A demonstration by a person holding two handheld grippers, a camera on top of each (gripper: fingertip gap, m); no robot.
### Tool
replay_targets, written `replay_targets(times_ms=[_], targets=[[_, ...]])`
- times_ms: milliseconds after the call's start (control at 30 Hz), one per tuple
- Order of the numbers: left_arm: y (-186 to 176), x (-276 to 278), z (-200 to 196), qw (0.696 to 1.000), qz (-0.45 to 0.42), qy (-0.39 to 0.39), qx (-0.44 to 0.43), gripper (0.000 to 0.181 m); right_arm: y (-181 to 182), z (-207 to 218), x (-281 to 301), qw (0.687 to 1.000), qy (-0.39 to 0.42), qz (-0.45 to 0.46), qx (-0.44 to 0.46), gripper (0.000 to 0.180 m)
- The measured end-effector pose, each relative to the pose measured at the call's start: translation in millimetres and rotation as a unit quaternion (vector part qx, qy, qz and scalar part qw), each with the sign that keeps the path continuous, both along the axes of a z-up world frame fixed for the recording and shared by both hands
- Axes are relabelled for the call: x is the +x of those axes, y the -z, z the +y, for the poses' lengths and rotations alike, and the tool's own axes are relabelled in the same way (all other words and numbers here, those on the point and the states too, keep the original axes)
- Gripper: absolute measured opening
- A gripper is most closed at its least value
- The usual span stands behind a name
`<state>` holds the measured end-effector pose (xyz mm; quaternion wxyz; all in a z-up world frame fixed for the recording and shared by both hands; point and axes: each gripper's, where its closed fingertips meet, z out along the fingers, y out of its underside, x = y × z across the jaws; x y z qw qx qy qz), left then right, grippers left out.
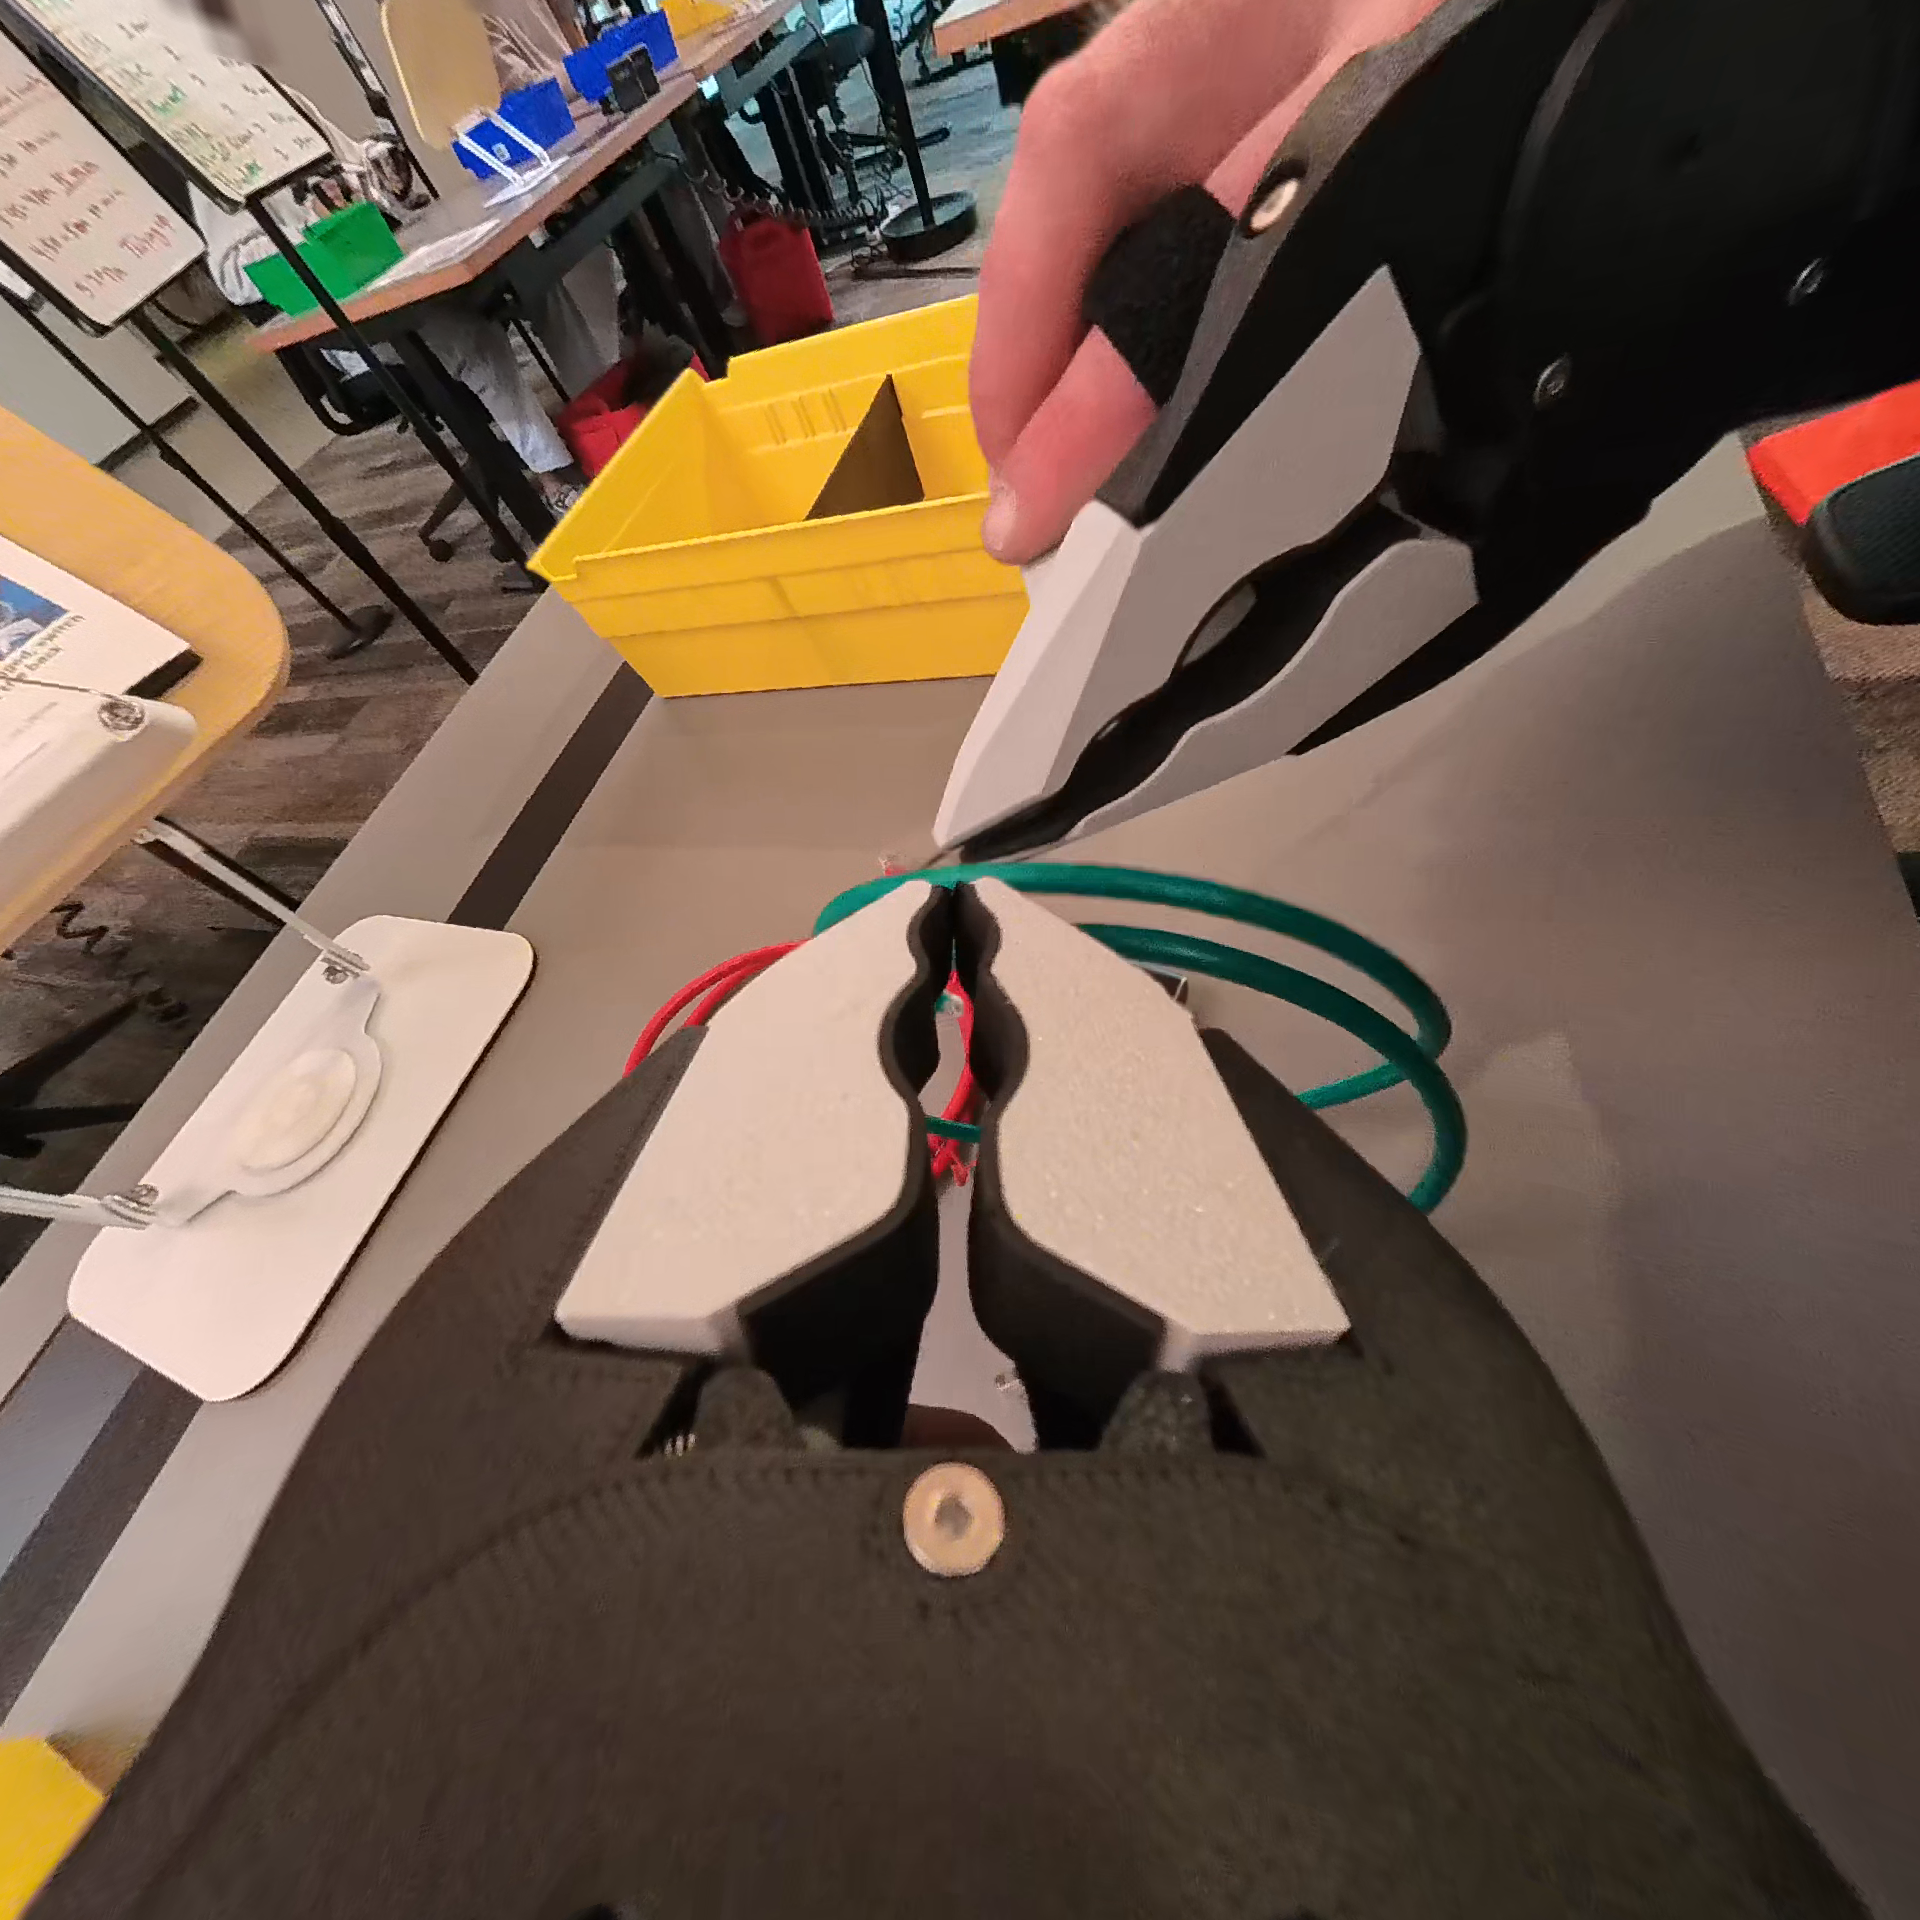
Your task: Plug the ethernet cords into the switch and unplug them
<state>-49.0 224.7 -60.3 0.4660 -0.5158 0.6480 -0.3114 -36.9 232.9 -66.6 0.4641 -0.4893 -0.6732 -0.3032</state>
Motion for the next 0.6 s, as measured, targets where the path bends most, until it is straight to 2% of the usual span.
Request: replay_targets(times_ms=[200,267,333,400,433,533,567,600], targets=[[-0.8,-0.5,2.9,1.0,-0.01,-0.006,-0.007,0.001,3.0,1.3,12.7,0.995,0.031,0.089,-0.044,0.006],[-0.9,-0.7,2.5,1.0,-0.013,-0.006,-0.008,0.001,5.6,-0.3,16.5,0.981,0.049,0.162,-0.095,0.005],[-2.2,-0.7,1.9,1.0,-0.016,-0.005,-0.007,0.001,9.6,-2.7,20.5,0.951,0.073,0.253,-0.164,0.006],[-3.5,0.0,0.7,1.0,-0.018,-0.002,-0.001,0.001,16.3,-8.9,18.3,0.885,0.09,0.365,-0.274,0.008],[-3.4,0.5,0.1,1.0,-0.017,-0.001,0.002,0.001,18.1,-11.5,15.9,0.839,0.094,0.424,-0.329,0.009],[-3.3,2.2,-3.1,1.0,-0.017,0.003,0.011,0.001,10.8,-13.3,9.3,0.668,0.081,0.584,-0.455,0.012],[-2.8,2.5,-4.0,1.0,-0.016,0.004,0.013,0.001,10.2,-11.6,10.1,0.624,0.079,0.614,-0.476,0.014],[-2.7,2.5,-4.6,1.0,-0.015,0.005,0.018,0.001,9.1,-9.4,11.5,0.596,0.076,0.636,-0.484,0.012]])
